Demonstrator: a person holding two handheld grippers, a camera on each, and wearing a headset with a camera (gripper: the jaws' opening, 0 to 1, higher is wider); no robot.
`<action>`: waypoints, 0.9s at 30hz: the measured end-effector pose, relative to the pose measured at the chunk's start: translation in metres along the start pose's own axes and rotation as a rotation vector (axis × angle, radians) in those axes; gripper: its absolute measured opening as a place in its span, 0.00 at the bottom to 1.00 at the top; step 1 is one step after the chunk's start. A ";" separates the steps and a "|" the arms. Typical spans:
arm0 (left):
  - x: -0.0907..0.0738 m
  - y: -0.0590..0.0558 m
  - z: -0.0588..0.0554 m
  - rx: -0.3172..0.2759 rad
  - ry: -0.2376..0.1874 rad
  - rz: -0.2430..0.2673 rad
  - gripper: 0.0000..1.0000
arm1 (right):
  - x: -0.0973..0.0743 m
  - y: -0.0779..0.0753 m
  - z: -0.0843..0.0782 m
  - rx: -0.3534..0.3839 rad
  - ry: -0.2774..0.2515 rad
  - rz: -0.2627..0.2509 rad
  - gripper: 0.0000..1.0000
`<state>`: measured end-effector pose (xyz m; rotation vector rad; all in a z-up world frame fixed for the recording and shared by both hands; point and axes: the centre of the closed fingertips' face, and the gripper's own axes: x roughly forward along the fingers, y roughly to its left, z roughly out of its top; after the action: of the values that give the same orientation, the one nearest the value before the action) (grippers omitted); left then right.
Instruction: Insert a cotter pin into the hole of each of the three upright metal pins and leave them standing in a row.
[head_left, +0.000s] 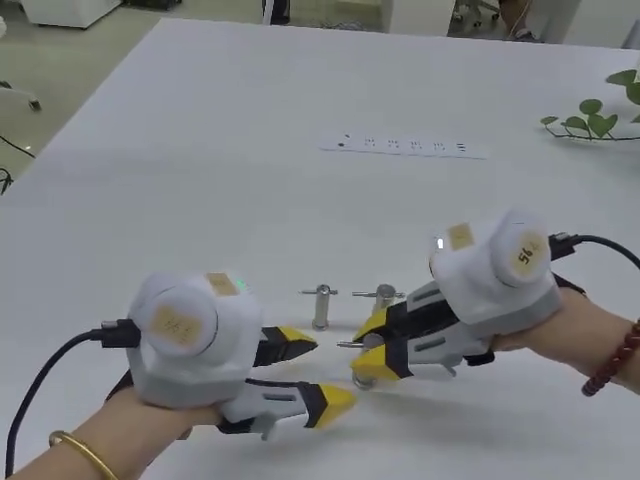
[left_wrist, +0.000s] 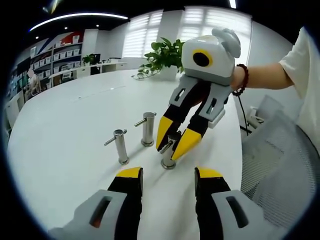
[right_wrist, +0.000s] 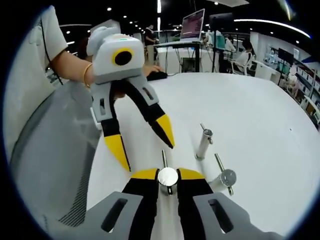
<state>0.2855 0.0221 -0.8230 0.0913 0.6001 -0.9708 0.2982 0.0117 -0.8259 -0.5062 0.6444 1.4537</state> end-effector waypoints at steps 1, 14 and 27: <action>-0.001 0.000 0.000 -0.002 -0.001 0.000 0.40 | 0.000 0.000 0.000 0.002 -0.001 0.001 0.15; -0.017 0.005 0.012 -0.031 -0.085 0.037 0.41 | -0.016 -0.003 -0.012 -0.025 0.027 -0.014 0.14; -0.027 0.011 0.022 -0.068 -0.163 0.071 0.48 | -0.044 -0.027 -0.025 -0.016 0.039 -0.082 0.14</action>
<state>0.2927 0.0414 -0.7928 -0.0266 0.4760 -0.8788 0.3227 -0.0396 -0.8169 -0.5687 0.6360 1.3752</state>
